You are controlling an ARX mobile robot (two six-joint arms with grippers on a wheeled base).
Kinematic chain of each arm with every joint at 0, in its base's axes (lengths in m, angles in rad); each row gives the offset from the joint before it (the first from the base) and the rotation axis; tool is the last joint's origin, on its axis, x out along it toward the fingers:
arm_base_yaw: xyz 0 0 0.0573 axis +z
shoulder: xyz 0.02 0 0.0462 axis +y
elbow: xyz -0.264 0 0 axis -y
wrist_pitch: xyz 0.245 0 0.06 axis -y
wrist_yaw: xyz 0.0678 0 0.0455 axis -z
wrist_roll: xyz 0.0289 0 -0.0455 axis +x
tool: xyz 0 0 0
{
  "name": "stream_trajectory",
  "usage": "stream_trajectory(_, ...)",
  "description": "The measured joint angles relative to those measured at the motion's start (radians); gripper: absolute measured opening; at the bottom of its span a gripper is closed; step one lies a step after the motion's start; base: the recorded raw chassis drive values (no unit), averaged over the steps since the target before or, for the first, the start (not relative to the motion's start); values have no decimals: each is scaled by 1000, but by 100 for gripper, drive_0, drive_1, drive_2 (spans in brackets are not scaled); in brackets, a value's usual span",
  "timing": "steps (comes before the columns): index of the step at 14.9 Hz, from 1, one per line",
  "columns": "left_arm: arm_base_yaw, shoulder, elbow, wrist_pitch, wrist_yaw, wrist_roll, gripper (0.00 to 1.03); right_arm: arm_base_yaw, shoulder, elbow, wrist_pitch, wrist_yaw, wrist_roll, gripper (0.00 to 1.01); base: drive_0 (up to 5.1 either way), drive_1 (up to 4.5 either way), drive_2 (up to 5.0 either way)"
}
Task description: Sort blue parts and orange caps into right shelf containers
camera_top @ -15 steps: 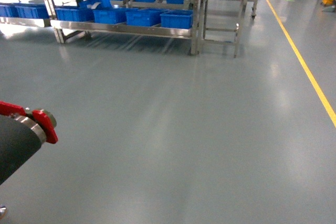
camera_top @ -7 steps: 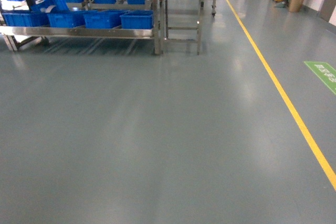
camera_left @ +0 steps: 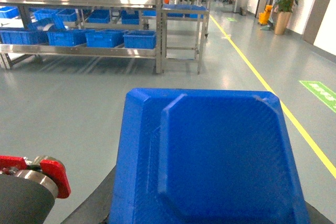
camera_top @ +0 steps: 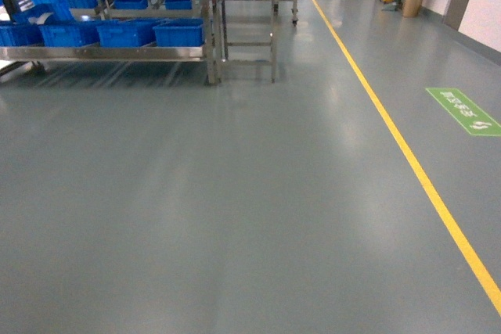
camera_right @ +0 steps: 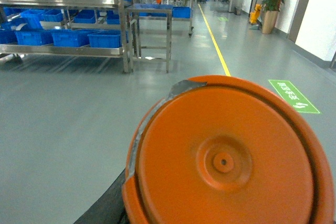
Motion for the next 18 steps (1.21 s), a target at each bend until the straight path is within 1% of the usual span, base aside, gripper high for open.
stream_trajectory(18,0,0,0,-3,-1,0,43,0,0,0,0,0,0,45,2,410,-405)
